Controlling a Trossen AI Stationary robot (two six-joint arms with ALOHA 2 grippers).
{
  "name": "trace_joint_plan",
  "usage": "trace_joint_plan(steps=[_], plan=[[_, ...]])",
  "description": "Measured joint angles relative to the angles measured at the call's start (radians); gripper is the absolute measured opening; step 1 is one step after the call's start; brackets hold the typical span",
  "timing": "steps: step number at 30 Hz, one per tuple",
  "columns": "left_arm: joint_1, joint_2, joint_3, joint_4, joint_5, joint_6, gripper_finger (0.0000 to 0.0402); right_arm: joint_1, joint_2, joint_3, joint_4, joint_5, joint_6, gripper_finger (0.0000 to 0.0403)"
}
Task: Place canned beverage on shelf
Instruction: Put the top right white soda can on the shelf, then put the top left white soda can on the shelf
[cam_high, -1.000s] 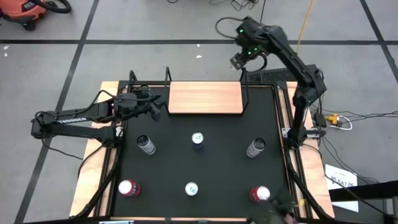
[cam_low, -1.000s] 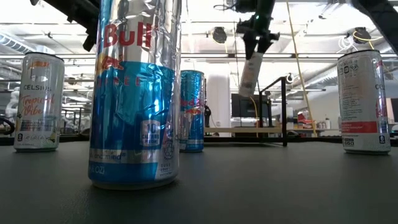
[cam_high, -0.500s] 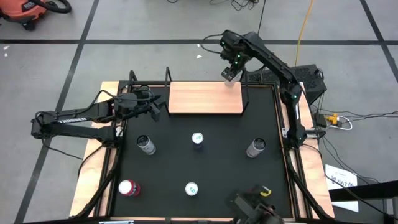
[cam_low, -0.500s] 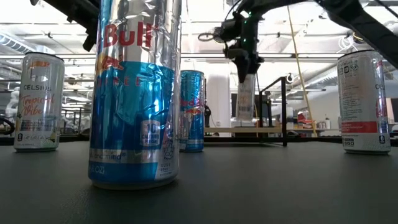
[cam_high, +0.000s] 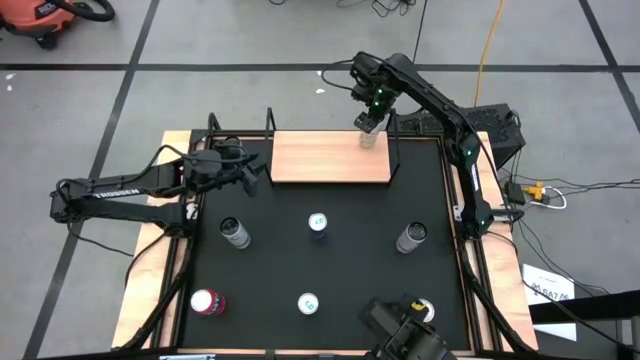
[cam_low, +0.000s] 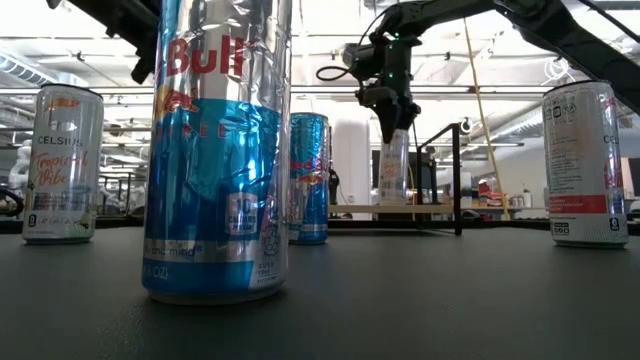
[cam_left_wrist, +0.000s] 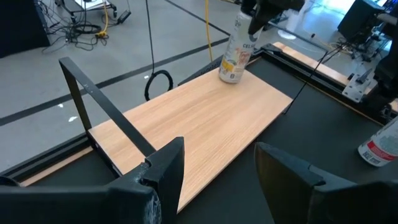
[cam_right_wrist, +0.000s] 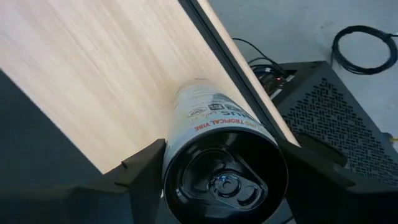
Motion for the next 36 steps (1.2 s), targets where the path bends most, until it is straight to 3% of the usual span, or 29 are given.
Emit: trace_joint_plan(steps=[12,22,36], plan=[[0.0,0.006,0.0,0.0,-0.001,0.0,0.0196,-0.009,-0.002,-0.058,0.005,0.0,-0.023,0.0298],[0.0,0.007,0.0,0.002,-0.005,-0.009,0.0196,0.0,-0.027,-0.056,0.008,0.007,-0.024,0.0303],[0.0,-0.008,0.01,-0.02,-0.005,-0.019,0.0196,0.011,-0.223,-0.055,0.021,0.008,0.055,0.0304]])
